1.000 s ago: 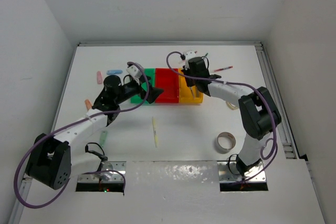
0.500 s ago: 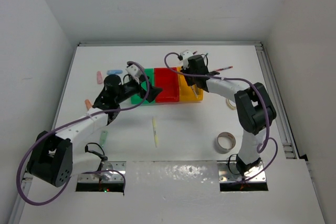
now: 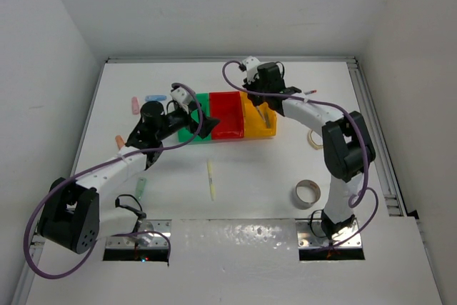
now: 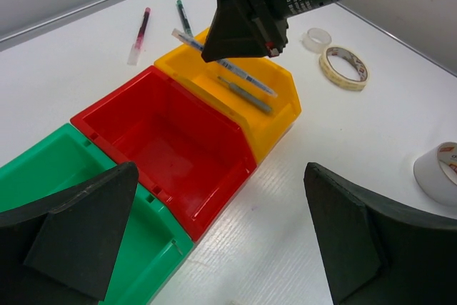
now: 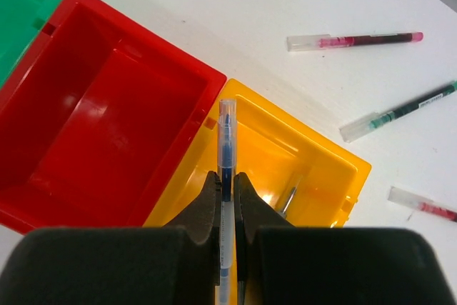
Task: Sort the stationery into containers
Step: Place the pen in the storage box.
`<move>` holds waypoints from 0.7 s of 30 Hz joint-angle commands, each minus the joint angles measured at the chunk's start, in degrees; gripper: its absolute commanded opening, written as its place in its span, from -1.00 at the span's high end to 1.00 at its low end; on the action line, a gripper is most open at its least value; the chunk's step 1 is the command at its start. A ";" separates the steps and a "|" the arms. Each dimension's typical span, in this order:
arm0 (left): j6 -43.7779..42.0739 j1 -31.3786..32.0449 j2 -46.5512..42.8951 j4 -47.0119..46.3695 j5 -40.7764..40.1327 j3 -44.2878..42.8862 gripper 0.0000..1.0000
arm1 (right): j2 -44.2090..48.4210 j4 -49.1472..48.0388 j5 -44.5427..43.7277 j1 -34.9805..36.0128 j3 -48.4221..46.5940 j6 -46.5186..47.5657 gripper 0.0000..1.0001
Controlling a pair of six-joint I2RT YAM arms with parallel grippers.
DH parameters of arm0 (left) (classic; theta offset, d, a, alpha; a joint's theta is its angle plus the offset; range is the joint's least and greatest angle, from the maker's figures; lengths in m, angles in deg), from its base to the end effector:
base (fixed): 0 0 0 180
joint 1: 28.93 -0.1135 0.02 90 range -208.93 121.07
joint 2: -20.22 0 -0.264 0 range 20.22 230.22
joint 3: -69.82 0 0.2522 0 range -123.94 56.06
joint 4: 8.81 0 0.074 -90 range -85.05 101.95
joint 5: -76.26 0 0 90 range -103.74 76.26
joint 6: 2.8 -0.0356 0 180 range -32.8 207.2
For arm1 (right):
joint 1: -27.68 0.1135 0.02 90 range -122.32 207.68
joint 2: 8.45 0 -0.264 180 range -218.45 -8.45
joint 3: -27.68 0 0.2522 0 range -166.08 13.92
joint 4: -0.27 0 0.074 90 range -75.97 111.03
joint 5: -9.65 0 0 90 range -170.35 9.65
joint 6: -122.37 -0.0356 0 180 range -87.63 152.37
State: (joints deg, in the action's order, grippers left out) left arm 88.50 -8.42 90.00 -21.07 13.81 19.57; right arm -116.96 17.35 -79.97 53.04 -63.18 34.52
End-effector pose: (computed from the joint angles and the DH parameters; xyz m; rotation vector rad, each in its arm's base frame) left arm 0.2482 -0.1104 0.2636 0.6426 1.6076 -0.6893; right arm 0.3923 0.1862 0.2249 -0.5236 2.1232 0.2374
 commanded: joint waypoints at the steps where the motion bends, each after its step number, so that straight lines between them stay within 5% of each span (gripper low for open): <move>1: -1.04 -0.91 0.36 -2.99 -0.39 -0.69 -0.99 | -1.26 -2.87 2.60 -1.02 0.71 1.89 1.00; 21: -1.04 -1.44 1.15 -2.37 -0.83 -1.21 -0.99 | -12.51 -1.82 0.23 -2.34 -4.19 1.10 1.00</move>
State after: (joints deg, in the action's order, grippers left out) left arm 88.48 -9.16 91.22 -20.97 13.43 19.57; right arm -128.18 15.92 -78.96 51.01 -64.15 35.40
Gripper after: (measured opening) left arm 0.996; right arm 0.023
